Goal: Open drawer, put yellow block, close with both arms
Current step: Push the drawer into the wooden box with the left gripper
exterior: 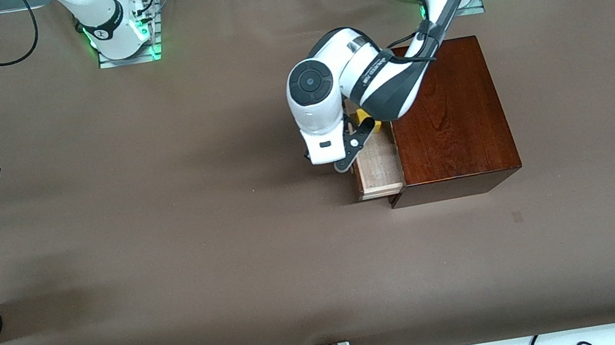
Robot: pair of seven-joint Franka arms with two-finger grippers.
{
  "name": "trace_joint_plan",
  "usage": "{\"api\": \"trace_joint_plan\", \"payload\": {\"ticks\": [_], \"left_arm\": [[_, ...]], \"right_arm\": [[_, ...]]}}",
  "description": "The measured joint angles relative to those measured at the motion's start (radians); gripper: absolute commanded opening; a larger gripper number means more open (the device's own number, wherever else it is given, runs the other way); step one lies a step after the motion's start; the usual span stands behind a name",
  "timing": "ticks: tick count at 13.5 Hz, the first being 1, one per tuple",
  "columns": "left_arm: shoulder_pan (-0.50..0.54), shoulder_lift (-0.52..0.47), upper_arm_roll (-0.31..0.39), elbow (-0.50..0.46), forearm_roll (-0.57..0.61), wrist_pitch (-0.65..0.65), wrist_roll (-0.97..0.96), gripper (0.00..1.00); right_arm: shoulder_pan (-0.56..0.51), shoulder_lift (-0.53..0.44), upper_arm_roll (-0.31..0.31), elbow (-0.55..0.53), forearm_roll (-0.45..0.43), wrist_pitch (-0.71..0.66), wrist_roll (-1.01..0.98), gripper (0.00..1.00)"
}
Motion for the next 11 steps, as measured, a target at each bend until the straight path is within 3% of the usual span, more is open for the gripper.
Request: {"api": "trace_joint_plan", "payload": {"ticks": [5,11], "left_arm": [[0.113,-0.092,0.029,-0.117,0.023,-0.026,0.176,0.0],[0.117,-0.113,0.029,-0.135,0.026,-0.026,0.181,0.0]], "right_arm": [[0.0,0.0,-0.005,0.003,0.0,-0.001,0.0,1.0],[0.0,0.0,-0.006,0.003,0.0,-0.002,0.0,1.0]]}}
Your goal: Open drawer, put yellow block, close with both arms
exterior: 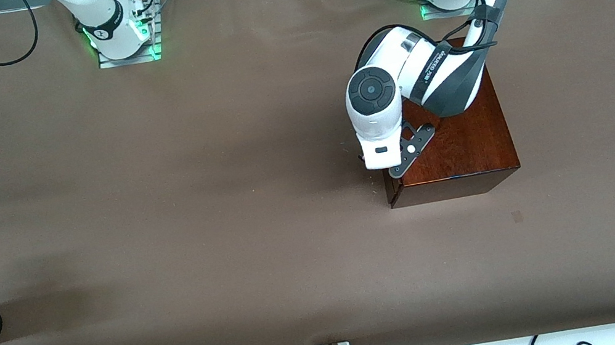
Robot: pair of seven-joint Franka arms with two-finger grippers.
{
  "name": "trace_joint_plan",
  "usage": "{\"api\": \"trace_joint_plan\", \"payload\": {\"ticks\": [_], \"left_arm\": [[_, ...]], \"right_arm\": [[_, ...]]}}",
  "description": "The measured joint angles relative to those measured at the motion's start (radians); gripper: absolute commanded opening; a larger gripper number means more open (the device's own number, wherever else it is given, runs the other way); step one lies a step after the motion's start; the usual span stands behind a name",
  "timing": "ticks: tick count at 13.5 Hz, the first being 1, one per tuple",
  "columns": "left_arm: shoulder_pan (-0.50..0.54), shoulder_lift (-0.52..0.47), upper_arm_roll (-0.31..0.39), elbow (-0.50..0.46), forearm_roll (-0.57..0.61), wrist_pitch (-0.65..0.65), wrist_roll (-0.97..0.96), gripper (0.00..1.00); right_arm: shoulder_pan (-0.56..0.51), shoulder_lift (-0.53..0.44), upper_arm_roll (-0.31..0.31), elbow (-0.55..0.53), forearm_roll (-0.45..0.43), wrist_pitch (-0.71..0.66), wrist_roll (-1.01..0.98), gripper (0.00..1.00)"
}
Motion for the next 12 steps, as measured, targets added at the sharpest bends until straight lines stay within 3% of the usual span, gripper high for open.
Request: {"api": "trace_joint_plan", "payload": {"ticks": [4,5,6,7,12], "left_arm": [[0.002,-0.03,-0.017,0.001,-0.003,-0.016,0.008,0.0],[0.002,-0.051,-0.037,0.004,-0.01,-0.026,0.008,0.34],[0.001,-0.077,-0.057,0.011,-0.025,-0.042,0.008,0.79],[0.001,-0.104,-0.07,0.022,-0.048,-0.068,0.008,1.0],[0.055,-0.232,-0.072,0.071,-0.108,-0.136,0.111,1.0]], "right_arm": [[0.0,0.0,-0.002,0.0,0.0,0.0,0.0,1.0],[0.0,0.0,-0.002,0.0,0.0,0.0,0.0,1.0],[0.0,0.0,-0.002,0.0,0.0,0.0,0.0,1.0],[0.0,0.0,-0.002,0.0,0.0,0.0,0.0,1.0],[0.0,0.0,-0.003,0.0,0.0,0.0,0.0,1.0]]}}
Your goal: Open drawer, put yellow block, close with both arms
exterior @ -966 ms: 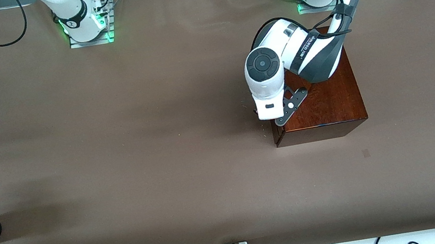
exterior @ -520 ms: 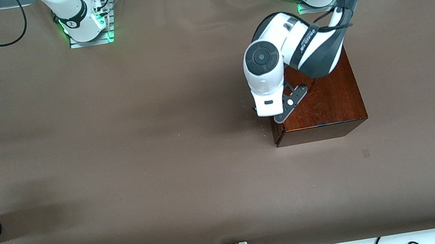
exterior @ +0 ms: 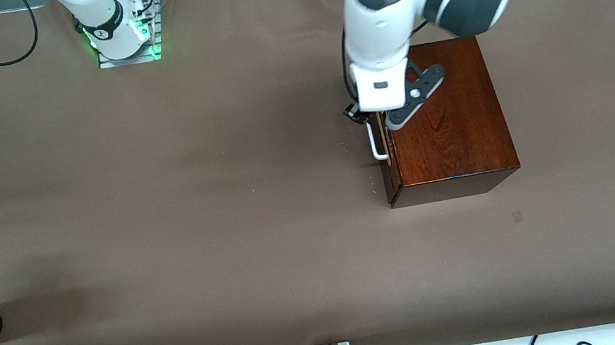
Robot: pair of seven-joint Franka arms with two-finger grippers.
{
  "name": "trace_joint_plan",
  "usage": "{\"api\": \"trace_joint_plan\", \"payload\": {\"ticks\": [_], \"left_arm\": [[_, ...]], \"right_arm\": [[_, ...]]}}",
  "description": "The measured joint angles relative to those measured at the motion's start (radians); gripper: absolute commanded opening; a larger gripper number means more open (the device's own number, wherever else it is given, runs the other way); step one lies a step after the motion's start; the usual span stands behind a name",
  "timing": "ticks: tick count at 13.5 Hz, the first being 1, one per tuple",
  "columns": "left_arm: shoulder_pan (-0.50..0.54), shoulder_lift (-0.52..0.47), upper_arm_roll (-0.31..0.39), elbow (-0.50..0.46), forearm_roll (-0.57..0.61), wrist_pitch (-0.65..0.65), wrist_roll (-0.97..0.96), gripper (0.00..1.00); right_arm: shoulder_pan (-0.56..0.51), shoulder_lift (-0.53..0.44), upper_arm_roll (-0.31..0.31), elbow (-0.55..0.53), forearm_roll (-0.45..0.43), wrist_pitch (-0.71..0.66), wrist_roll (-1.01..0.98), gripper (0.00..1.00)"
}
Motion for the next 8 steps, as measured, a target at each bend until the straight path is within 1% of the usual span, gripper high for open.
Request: {"api": "trace_joint_plan", "payload": {"ticks": [3,6,8], "left_arm": [[0.042,-0.059,0.03,0.0,-0.012,-0.072,0.197,1.0],[0.047,-0.109,0.091,0.0,-0.013,-0.132,0.362,1.0],[0.048,-0.149,0.146,0.0,-0.019,-0.166,0.496,1.0]], "right_arm": [[0.0,0.0,0.0,0.0,0.0,0.0,0.0,1.0],[0.0,0.0,0.0,0.0,0.0,0.0,0.0,1.0],[0.0,0.0,-0.001,0.0,0.0,0.0,0.0,1.0]]}}
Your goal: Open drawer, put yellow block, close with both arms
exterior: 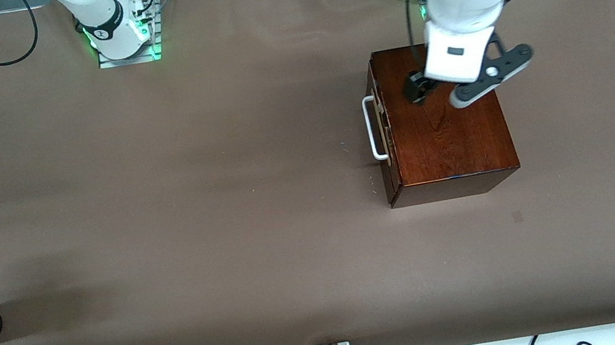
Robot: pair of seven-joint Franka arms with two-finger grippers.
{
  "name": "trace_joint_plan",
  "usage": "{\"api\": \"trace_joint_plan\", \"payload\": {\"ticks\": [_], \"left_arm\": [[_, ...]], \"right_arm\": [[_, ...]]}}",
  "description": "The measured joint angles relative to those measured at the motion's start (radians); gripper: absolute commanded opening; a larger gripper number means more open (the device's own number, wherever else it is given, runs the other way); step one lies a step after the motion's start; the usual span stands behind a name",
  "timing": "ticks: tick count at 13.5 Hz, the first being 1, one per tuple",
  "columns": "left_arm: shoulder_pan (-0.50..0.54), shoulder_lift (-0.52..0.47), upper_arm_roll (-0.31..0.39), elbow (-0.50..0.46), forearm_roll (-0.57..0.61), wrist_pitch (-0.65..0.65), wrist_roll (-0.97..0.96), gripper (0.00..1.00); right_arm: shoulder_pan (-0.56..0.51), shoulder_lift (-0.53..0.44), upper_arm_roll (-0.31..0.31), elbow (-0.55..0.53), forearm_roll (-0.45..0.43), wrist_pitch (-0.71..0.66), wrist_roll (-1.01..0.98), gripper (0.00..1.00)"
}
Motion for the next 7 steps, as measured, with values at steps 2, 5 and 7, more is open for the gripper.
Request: {"api": "trace_joint_plan", "payload": {"ticks": [2,5,7], "left_arm": [[0.0,-0.039,0.082,-0.001,-0.043,-0.02,0.153,1.0],[0.005,-0.083,0.241,-0.02,-0.115,-0.032,0.412,1.0],[0.008,-0.105,0.319,-0.062,-0.143,-0.026,0.531,1.0]], "right_arm": [[0.0,0.0,0.0,0.005,0.0,0.0,0.0,1.0],[0.0,0.0,-0.001,0.011,0.0,0.0,0.001,1.0],[0.0,0.0,-0.002,0.013,0.0,0.0,0.001,1.0]]}}
